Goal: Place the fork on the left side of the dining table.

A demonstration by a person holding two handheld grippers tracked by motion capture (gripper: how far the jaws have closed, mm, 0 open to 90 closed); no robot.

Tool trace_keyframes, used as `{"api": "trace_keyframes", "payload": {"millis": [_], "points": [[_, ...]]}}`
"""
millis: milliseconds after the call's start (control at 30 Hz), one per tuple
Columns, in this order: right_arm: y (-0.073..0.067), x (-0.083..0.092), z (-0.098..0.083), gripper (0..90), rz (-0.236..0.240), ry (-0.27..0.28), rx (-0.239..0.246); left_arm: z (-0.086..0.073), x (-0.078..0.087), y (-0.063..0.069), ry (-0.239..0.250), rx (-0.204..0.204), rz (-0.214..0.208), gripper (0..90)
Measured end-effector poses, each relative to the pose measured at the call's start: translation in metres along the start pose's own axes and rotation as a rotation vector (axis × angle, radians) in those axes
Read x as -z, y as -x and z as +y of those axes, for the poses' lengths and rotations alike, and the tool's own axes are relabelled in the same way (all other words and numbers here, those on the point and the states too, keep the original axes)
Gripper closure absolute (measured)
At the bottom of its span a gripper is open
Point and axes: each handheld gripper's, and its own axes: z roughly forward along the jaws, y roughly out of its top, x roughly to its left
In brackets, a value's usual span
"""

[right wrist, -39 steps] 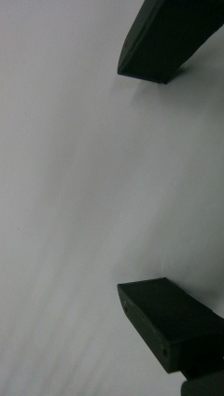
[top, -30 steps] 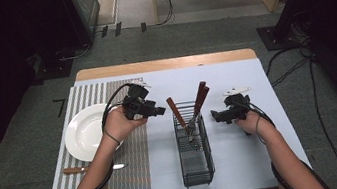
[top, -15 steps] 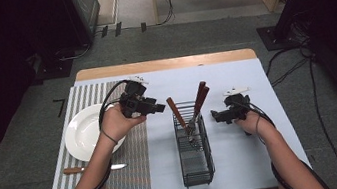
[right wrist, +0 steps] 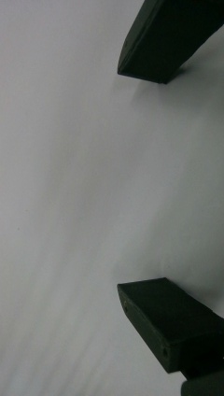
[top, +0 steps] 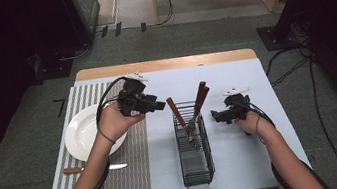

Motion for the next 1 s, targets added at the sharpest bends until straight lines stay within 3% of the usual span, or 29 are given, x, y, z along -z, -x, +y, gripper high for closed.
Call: {"api": "trace_keyframes", "payload": {"millis": [400, 600, 1000], "points": [[0.000, 0.000, 0.000, 0.0, -0.001, 0.001, 0.000, 0.009, 0.010, 0.014, 0.016, -0.033, -0.015, 50.4], [0.000, 0.000, 0.000, 0.0, -0.001, 0.001, -0.001, 0.012, 0.003, 0.022, 0.006, -0.057, -0.017, 51.3], [0.000, 0.000, 0.000, 0.0, -0.001, 0.000, -0.001, 0.017, -0.013, 0.025, -0.022, -0.056, -0.040, 57.4]]}}
